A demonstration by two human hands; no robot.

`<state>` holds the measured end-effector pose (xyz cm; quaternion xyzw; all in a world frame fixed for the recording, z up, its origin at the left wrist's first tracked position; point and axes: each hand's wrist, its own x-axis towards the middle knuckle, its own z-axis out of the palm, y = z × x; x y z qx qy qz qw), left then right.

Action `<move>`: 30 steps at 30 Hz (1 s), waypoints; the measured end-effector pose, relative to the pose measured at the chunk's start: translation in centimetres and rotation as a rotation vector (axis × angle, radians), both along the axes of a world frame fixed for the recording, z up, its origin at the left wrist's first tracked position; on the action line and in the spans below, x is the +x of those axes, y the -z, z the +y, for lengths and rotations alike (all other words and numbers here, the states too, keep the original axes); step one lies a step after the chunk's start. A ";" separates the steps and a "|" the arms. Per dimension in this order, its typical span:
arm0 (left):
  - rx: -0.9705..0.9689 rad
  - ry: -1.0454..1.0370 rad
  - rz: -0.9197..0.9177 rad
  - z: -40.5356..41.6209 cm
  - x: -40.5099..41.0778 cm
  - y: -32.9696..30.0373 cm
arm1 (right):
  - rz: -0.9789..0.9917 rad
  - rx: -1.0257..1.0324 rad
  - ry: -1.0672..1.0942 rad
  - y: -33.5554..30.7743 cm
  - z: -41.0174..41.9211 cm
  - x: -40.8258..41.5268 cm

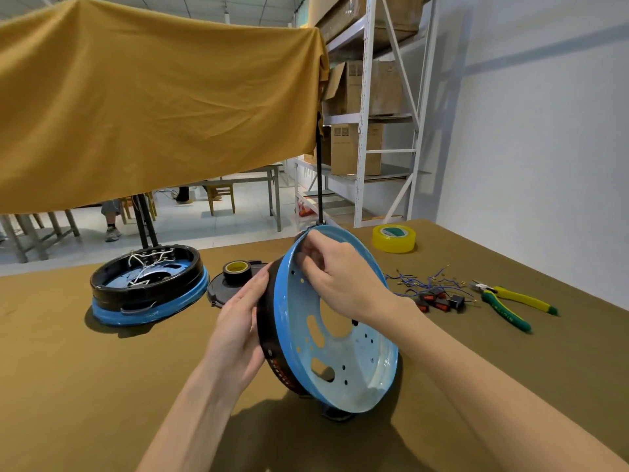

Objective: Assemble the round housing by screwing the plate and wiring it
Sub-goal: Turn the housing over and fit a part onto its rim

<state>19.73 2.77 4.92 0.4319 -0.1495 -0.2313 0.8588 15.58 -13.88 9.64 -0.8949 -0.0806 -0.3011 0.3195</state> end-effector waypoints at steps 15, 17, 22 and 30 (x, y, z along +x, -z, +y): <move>-0.027 -0.040 0.005 -0.7 -1.4 -1.1 | -0.041 0.107 0.005 0.6 -1.1 -0.3; -0.036 -0.034 0.010 -0.6 -1.4 -1.2 | -0.008 0.169 -0.052 0.7 -1.4 -0.3; -0.016 -0.034 -0.010 -0.6 -1.5 -1.3 | -0.082 0.200 -0.051 1.0 -1.1 -0.3; -0.022 -0.043 0.006 -0.5 -1.3 -1.2 | -0.071 0.236 -0.069 1.0 -1.1 0.1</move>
